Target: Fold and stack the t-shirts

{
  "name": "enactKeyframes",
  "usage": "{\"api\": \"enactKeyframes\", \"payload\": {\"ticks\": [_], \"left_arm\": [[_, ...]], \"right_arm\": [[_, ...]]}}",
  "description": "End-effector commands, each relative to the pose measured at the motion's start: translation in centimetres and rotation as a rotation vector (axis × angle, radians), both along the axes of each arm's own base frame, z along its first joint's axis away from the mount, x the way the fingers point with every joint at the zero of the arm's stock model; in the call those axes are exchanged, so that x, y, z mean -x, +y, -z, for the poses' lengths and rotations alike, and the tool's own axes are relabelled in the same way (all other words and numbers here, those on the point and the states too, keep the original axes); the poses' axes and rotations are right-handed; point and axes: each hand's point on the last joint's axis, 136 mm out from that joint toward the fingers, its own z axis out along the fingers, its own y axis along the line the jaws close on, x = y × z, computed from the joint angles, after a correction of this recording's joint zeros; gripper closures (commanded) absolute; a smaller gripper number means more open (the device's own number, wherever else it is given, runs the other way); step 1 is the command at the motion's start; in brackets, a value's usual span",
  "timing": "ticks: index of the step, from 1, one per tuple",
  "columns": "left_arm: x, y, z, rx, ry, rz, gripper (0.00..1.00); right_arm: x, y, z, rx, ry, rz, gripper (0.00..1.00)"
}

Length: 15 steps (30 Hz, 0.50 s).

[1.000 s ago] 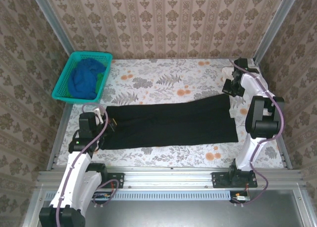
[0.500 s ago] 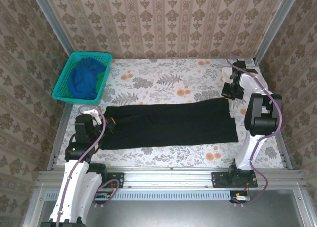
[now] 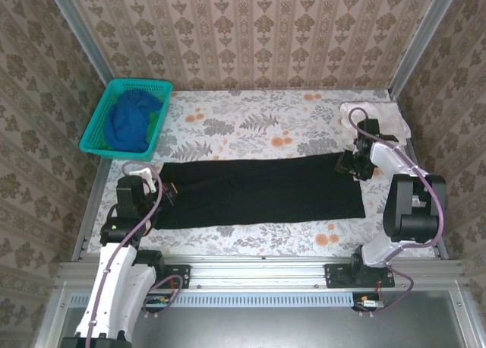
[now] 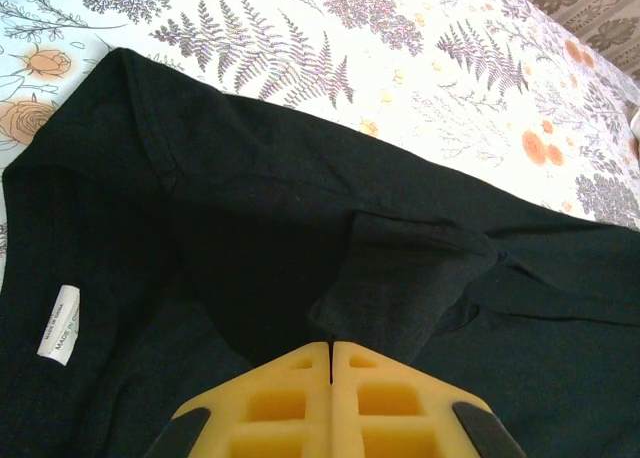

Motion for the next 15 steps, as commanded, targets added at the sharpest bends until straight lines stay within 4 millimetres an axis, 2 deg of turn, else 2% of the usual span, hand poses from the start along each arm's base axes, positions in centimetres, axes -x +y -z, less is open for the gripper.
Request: {"api": "enactKeyframes", "payload": {"ticks": [1, 5, 11, 15], "left_arm": [[0.1, 0.1, 0.6, -0.027, 0.011, 0.011, 1.0], [0.0, 0.0, 0.8, -0.026, 0.016, 0.014, 1.0], [0.0, 0.0, 1.0, -0.022, 0.018, 0.01, 1.0], [0.1, 0.1, 1.1, -0.026, 0.02, 0.009, 1.0]], "right_arm": [[-1.0, 1.0, 1.2, -0.073, -0.037, 0.03, 0.47], [-2.1, 0.5, 2.1, -0.05, -0.019, 0.024, 0.48], [-2.8, -0.4, 2.7, -0.005, 0.007, 0.026, 0.58], [-2.9, -0.4, 2.5, -0.006, 0.004, 0.024, 0.73]]}}
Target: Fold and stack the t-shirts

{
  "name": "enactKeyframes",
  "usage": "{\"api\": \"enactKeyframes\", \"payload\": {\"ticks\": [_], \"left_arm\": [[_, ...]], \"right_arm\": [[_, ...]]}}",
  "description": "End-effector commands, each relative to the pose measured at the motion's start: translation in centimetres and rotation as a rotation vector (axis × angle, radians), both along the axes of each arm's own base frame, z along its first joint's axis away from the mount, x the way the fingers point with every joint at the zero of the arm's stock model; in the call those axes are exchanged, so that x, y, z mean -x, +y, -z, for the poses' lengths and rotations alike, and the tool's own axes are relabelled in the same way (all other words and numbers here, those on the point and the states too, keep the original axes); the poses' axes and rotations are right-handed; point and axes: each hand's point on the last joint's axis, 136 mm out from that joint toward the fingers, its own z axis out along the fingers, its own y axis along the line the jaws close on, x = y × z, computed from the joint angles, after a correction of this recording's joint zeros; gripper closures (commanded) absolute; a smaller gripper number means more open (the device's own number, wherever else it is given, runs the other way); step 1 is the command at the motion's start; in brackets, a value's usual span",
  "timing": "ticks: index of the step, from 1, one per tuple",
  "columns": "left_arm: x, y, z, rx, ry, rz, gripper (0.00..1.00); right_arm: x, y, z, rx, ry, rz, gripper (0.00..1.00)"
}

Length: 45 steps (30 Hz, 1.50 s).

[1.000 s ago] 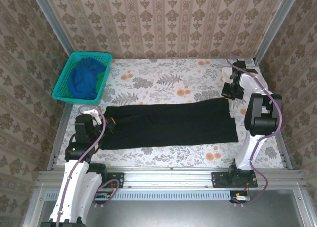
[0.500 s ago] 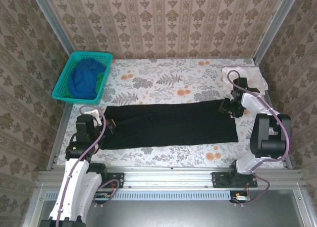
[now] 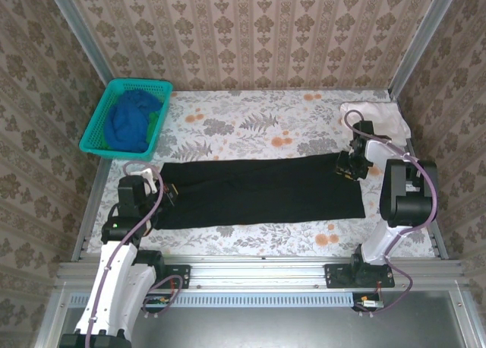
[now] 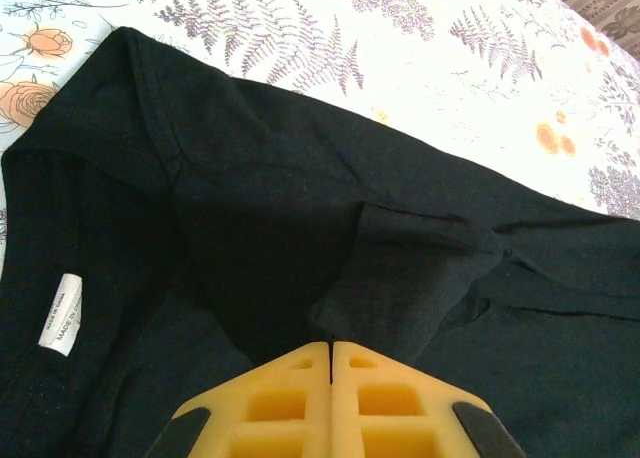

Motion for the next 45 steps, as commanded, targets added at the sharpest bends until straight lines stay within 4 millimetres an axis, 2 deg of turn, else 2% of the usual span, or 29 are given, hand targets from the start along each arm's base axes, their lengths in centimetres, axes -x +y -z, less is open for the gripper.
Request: {"api": "enactKeyframes", "payload": {"ticks": [1, 5, 8, 13, 15, 17, 19, 22, 24, 28, 33, 36, 41, 45], "left_arm": [[0.0, 0.1, 0.2, -0.023, -0.01, 0.008, 1.0], [0.0, 0.1, 0.2, -0.027, -0.009, 0.009, 1.0], [0.0, 0.1, 0.1, -0.021, -0.009, 0.008, 1.0], [-0.1, -0.1, -0.6, -0.014, -0.03, 0.015, 1.0], [-0.1, -0.1, -0.7, -0.017, -0.031, 0.016, 1.0], [-0.1, 0.0, -0.6, -0.022, -0.028, 0.014, 1.0], [-0.1, 0.0, -0.4, -0.021, -0.026, 0.011, 1.0], [-0.2, -0.1, -0.3, -0.015, -0.026, 0.015, 1.0], [-0.3, -0.1, -0.2, -0.018, -0.022, 0.017, 1.0], [-0.4, -0.1, -0.1, -0.02, -0.019, 0.015, 1.0], [-0.4, -0.1, 0.0, -0.023, -0.019, 0.015, 1.0], [-0.4, 0.0, 0.1, -0.027, -0.018, 0.014, 1.0], [-0.4, 0.1, 0.1, -0.031, -0.016, 0.012, 1.0], [-0.4, 0.1, 0.2, -0.032, -0.015, 0.012, 1.0]], "right_arm": [[-0.7, -0.5, -0.8, 0.025, -0.019, 0.007, 0.78], [-0.9, -0.7, -2.0, 0.04, -0.037, -0.003, 1.0], [-0.6, -0.9, -2.6, 0.056, -0.04, -0.011, 1.0], [0.0, -1.9, -5.2, 0.106, -0.064, -0.003, 1.0], [0.3, -1.9, -5.5, 0.109, -0.073, 0.004, 1.0], [0.7, -0.9, -4.5, 0.059, -0.062, -0.016, 0.78], [1.2, -0.3, -3.0, 0.038, -0.017, -0.031, 0.6], [1.5, -0.3, -1.7, 0.03, 0.013, -0.003, 0.57], [1.0, 0.1, -1.4, -0.001, -0.007, 0.002, 0.52], [0.1, 0.5, -0.6, -0.021, 0.002, 0.0, 0.5], [0.1, 0.1, 0.8, -0.002, 0.035, 0.01, 0.55], [0.0, 0.0, 1.0, 0.002, 0.039, 0.017, 0.65], [-0.2, -0.2, -0.4, 0.014, 0.013, 0.017, 0.74], [0.0, -0.8, -1.5, 0.051, 0.005, 0.017, 0.86]]}}
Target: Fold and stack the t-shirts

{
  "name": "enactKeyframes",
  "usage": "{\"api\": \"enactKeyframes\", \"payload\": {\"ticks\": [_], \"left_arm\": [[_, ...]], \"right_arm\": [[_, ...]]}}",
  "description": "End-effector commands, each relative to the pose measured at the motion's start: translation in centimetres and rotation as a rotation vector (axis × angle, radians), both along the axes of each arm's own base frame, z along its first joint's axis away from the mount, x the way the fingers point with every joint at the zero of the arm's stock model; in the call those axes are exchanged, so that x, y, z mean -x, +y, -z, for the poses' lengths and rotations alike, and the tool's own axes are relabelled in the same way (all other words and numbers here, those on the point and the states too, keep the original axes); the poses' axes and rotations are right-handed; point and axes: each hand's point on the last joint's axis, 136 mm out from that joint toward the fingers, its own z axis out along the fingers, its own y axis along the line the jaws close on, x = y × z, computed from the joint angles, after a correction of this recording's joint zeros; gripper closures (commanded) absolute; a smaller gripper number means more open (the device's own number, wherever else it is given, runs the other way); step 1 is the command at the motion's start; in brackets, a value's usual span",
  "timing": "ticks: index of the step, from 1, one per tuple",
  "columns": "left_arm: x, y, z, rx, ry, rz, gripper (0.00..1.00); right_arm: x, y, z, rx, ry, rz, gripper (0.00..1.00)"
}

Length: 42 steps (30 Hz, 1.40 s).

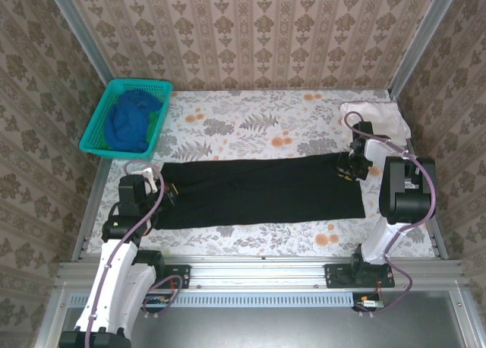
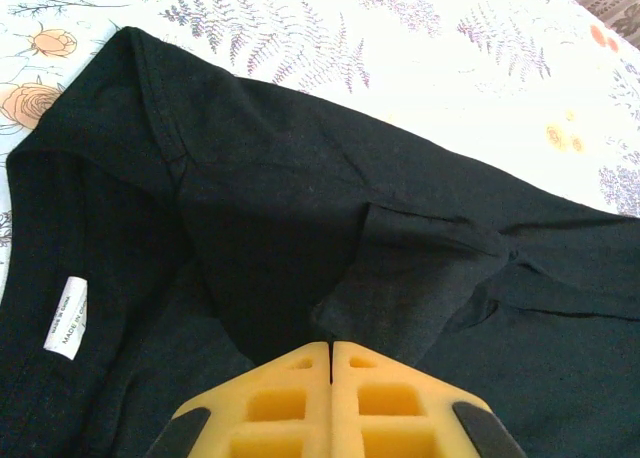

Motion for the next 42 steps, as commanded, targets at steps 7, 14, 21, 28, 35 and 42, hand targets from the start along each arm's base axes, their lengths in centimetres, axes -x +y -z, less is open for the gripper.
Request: {"api": "enactKeyframes", "payload": {"ticks": [7, 14, 21, 28, 35, 42], "left_arm": [[0.1, 0.1, -0.7, -0.014, -0.025, 0.001, 1.0], [1.8, 1.4, -1.5, -0.013, -0.028, -0.083, 1.0], [2.0, 0.5, 0.3, 0.043, 0.009, -0.068, 1.0], [2.5, -0.6, 2.4, 0.07, 0.058, -0.041, 1.0], [3.4, -1.2, 3.8, 0.024, 0.096, -0.016, 1.0], [4.5, -1.1, 6.0, -0.034, 0.17, -0.023, 1.0]], "right_arm": [[0.6, -1.8, -4.8, 0.116, -0.045, 0.0, 1.0], [2.0, -4.2, -4.7, 0.123, -0.017, 0.08, 1.0], [1.7, -4.4, -1.4, 0.114, 0.036, 0.084, 1.0], [0.6, -4.6, -1.4, 0.115, 0.021, 0.081, 0.98], [0.5, -4.2, -2.1, 0.109, 0.017, 0.073, 0.72], [0.8, -2.6, -6.2, 0.176, -0.081, 0.035, 0.62]]}}
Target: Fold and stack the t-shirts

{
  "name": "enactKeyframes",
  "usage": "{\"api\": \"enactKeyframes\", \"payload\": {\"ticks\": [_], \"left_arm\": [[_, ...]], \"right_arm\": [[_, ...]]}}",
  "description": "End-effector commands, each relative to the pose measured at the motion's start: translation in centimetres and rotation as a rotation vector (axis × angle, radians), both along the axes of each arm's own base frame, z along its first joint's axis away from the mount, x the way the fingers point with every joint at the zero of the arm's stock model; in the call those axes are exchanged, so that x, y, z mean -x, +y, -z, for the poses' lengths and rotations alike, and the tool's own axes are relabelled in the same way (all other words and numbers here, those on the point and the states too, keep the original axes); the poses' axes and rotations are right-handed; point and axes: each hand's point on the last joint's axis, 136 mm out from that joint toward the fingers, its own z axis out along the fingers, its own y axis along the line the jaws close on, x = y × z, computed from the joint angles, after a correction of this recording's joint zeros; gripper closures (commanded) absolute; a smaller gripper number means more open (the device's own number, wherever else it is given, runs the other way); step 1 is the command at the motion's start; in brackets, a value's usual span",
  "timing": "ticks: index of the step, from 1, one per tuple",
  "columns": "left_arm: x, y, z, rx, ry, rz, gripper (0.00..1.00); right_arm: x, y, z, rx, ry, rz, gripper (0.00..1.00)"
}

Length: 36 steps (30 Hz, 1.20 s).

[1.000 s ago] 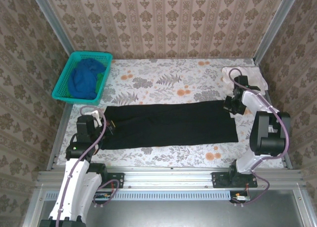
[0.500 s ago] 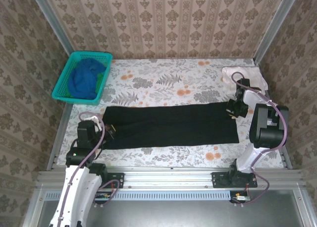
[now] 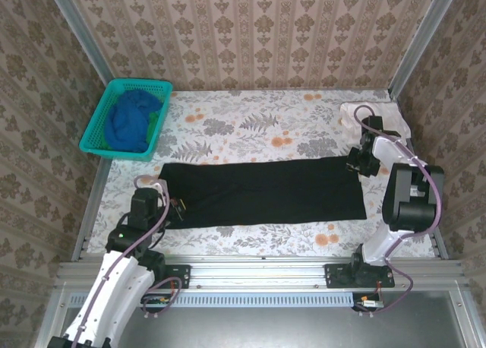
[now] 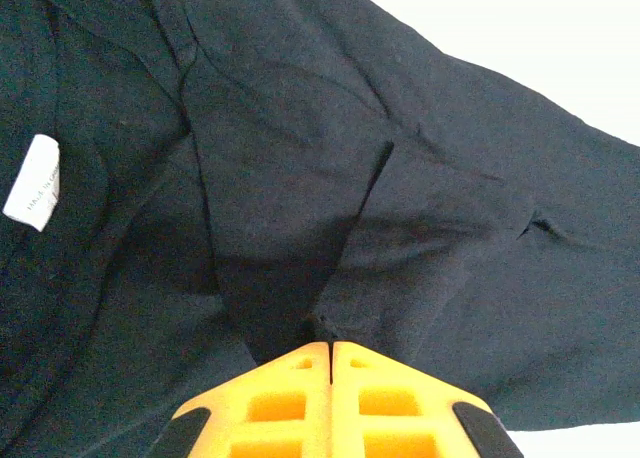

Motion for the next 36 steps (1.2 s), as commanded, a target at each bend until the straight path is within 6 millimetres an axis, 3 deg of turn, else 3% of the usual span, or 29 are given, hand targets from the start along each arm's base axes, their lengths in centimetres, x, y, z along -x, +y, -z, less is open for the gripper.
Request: {"api": "enactKeyframes", "payload": {"ticks": [1, 7, 10, 11, 13, 14, 18, 21, 24, 27, 30, 33, 36], "left_arm": [[0.8, 0.8, 2.1, -0.042, 0.072, -0.051, 1.0], [1.5, 0.6, 4.1, -0.064, 0.138, -0.05, 0.97], [1.6, 0.7, 3.7, -0.076, 0.148, -0.055, 0.64], [1.4, 0.7, 3.2, -0.077, 0.134, -0.054, 0.6], [0.7, 0.9, 1.2, -0.091, 0.074, -0.055, 0.42], [0.3, 1.0, 0.1, -0.096, 0.039, -0.053, 0.4], [-2.4, 1.0, -3.7, -0.127, -0.089, -0.061, 0.36], [-5.9, 0.2, -4.5, -0.128, -0.116, -0.045, 0.36], [-10.2, -0.3, -3.8, -0.067, -0.058, -0.028, 0.46], [-14.6, -0.9, -3.0, -0.045, -0.03, 0.01, 0.53], [-17.7, -1.9, -1.2, -0.043, 0.041, 0.065, 0.56], [-19.7, -3.2, 1.1, -0.007, 0.093, 0.124, 0.61], [-21.0, -3.0, 3.7, -0.022, 0.149, 0.14, 0.63]], "right_arm": [[0.5, 1.1, -2.4, 0.031, -0.054, -0.011, 0.59], [-2.3, 10.8, -1.6, -0.103, -0.137, -0.21, 0.56], [-3.1, 14.8, -1.1, -0.13, -0.134, -0.307, 0.54], [-3.3, 15.7, -1.2, -0.131, -0.143, -0.325, 0.54], [-3.6, 18.7, -1.7, -0.163, -0.19, -0.39, 0.53], [-3.7, 20.2, -2.0, -0.187, -0.213, -0.422, 0.51], [-2.7, 31.0, -4.1, -0.363, -0.325, -0.697, 0.47], [-1.8, 37.2, -4.8, -0.441, -0.398, -0.864, 0.45], [-1.9, 41.4, -4.3, -0.481, -0.413, -0.966, 0.45], [-1.9, 44.3, -2.6, -0.495, -0.354, -1.024, 0.43], [-2.0, 45.1, -0.7, -0.4, -0.314, -1.069, 0.41], [-1.3, 45.9, 0.4, -0.366, -0.295, -1.148, 0.42], [-0.2, 46.1, 1.5, -0.296, -0.261, -1.24, 0.44]]}}
